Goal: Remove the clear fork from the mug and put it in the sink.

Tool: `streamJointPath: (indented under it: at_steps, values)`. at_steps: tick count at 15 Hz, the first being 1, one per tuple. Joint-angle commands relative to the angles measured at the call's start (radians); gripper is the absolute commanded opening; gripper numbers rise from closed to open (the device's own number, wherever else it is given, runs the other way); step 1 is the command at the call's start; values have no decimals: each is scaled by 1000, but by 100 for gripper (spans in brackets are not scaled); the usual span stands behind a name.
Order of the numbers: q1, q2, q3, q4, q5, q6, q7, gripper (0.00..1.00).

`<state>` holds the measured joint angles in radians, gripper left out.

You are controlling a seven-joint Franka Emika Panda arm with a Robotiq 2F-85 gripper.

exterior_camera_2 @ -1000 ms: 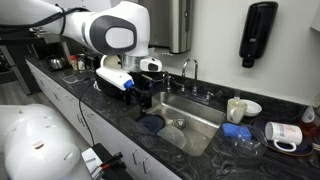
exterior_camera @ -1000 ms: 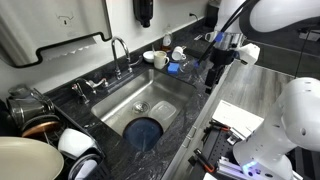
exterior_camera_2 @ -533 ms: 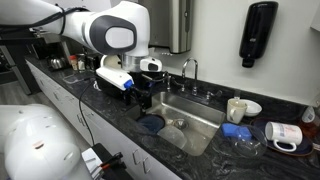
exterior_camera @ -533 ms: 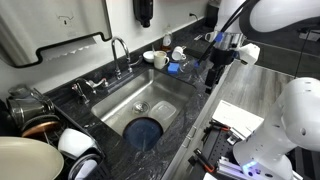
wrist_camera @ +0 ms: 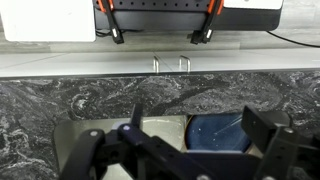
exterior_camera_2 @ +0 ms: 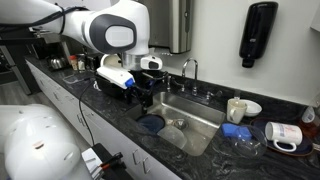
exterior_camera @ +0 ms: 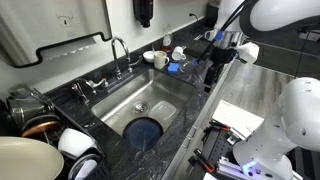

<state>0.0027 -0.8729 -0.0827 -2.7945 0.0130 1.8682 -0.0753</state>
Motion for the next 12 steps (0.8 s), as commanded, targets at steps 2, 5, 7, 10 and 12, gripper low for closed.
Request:
streamJointPath:
  at_steps: [2, 5, 7, 10, 12]
  values:
    - [20, 132, 2, 45, 1, 179, -55, 100]
    - [44, 236, -9, 78, 2, 338, -110, 100]
    - [50, 312, -13, 112, -21, 432, -162, 100]
    - [37, 436, -28, 195, -42, 535, -214, 100]
    - [24, 500, -44, 263, -33, 540, -204, 100]
